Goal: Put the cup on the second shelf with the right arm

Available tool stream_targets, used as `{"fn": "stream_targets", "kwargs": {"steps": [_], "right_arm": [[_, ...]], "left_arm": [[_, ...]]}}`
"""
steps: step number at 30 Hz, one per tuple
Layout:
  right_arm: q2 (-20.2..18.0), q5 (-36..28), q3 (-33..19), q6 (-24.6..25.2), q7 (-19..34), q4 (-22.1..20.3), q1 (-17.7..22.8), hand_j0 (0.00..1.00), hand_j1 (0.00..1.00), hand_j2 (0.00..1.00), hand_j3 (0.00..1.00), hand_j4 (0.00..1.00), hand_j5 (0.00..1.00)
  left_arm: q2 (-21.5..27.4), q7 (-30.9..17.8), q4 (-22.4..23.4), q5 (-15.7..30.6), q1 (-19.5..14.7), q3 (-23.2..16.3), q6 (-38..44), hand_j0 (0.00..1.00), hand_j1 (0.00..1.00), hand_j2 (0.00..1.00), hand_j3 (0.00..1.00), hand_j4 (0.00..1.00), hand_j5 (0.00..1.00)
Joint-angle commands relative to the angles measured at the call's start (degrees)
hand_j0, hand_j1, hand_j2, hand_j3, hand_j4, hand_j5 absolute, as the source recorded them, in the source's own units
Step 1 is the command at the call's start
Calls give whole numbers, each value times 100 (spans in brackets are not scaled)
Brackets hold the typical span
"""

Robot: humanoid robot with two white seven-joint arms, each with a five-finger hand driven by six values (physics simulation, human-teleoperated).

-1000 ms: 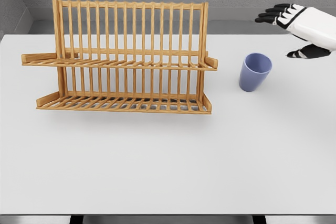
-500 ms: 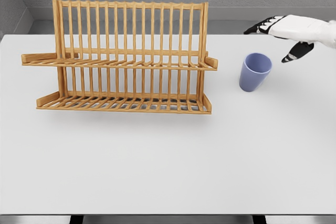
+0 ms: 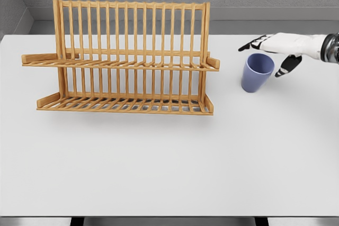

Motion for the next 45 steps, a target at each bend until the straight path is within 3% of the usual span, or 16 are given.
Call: {"fn": "stream_targets", "kwargs": {"steps": [1, 11, 19, 22, 27, 45], "right_arm": [[62, -29, 71, 12, -2, 34, 0, 100, 100, 100, 100, 100, 100], [159, -29, 203, 21, -2, 324, -44, 100, 100, 100, 100, 100, 100], [238, -29, 361, 21, -2, 324, -158, 100, 100, 100, 100, 100, 100], [238, -29, 361, 12, -2, 324, -158, 74, 74, 74, 74, 74, 74], [229, -29, 370, -14, -2, 324, -158, 66, 66, 66, 66, 66, 66], [176, -20, 290, -58, -2, 227, -387, 64, 64, 64, 64, 64, 64]], "left_arm": [[0, -1, -8, 1, 0, 1, 0, 100, 100, 100, 100, 100, 100], [0, -1, 1, 1, 0, 1, 0, 100, 100, 100, 100, 100, 100], [0, -1, 1, 1, 0, 1, 0, 100, 100, 100, 100, 100, 100], [0, -1, 1, 1, 0, 1, 0, 100, 100, 100, 100, 100, 100], [0, -1, 1, 1, 0, 1, 0, 100, 100, 100, 100, 100, 100], [0, -1, 1, 1, 0, 1, 0, 100, 100, 100, 100, 100, 100]]}}
